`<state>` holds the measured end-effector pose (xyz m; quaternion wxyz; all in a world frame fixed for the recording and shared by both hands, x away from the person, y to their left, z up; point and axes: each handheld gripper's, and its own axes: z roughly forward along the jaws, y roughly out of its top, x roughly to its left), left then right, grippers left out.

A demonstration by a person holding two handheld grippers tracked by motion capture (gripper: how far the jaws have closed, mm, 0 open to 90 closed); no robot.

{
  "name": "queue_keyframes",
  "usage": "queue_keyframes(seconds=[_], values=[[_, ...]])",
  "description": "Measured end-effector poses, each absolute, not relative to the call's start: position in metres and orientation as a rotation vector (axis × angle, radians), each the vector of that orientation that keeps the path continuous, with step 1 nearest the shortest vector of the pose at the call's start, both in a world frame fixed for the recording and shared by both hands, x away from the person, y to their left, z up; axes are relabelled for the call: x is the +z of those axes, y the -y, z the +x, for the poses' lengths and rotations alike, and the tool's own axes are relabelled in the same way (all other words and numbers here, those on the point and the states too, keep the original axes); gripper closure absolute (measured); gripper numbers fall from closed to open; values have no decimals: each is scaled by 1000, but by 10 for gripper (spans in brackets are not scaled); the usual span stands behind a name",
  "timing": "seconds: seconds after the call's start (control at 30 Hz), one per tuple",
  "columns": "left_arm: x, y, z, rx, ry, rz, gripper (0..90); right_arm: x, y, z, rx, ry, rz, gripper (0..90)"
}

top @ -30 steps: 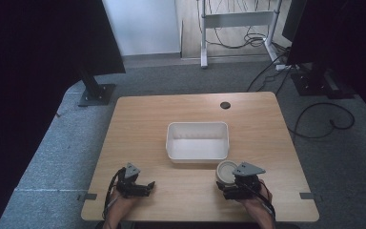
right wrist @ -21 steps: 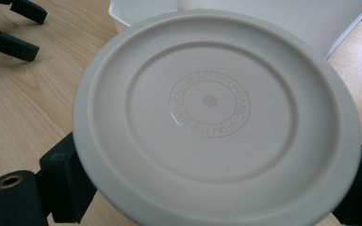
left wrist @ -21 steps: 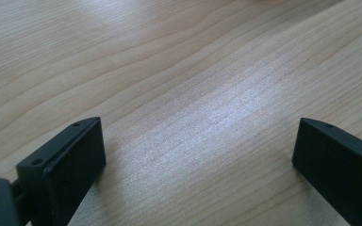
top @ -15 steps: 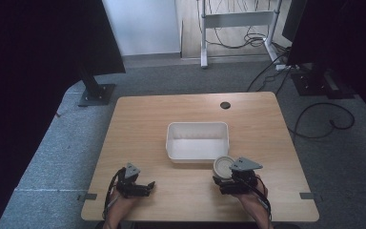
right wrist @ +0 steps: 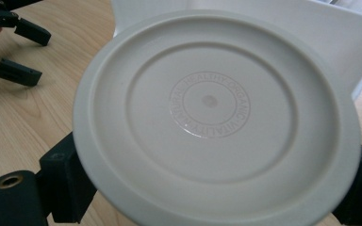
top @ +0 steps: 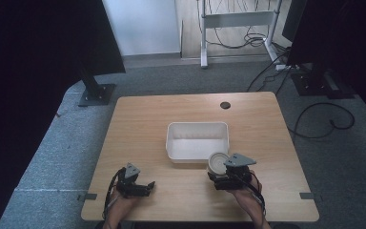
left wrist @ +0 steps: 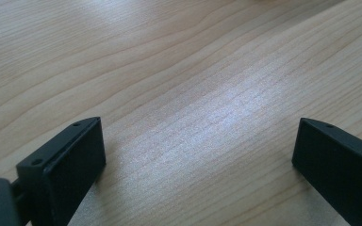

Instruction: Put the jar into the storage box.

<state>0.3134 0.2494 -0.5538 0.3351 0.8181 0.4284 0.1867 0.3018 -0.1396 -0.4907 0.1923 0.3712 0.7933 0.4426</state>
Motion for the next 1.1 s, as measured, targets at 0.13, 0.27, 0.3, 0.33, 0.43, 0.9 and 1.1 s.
queue_keyframes(seconds=[0.13, 0.27, 0.3, 0.33, 0.43, 0.9, 1.1], values=[[-554, -249, 313, 487, -1118, 2134, 30, -489, 135, 306, 1243, -2227, 1025, 93], [-554, -249, 313, 487, -1118, 2135, 30, -487, 131, 311, 1245, -2223, 1021, 93], [-554, -249, 313, 487, -1118, 2134, 30, -487, 130, 313, 1245, -2221, 1022, 93], [-554, -249, 313, 487, -1118, 2134, 30, -487, 129, 315, 1243, -2222, 1018, 93], [-554, -249, 313, 487, -1118, 2134, 30, -488, 127, 319, 1243, -2218, 1027, 93], [-554, -249, 313, 487, -1118, 2134, 30, -486, 117, 336, 1212, -2202, 1036, 93], [-554, -249, 313, 487, -1118, 2134, 30, -486, 112, 344, 1207, -2209, 1042, 93]])
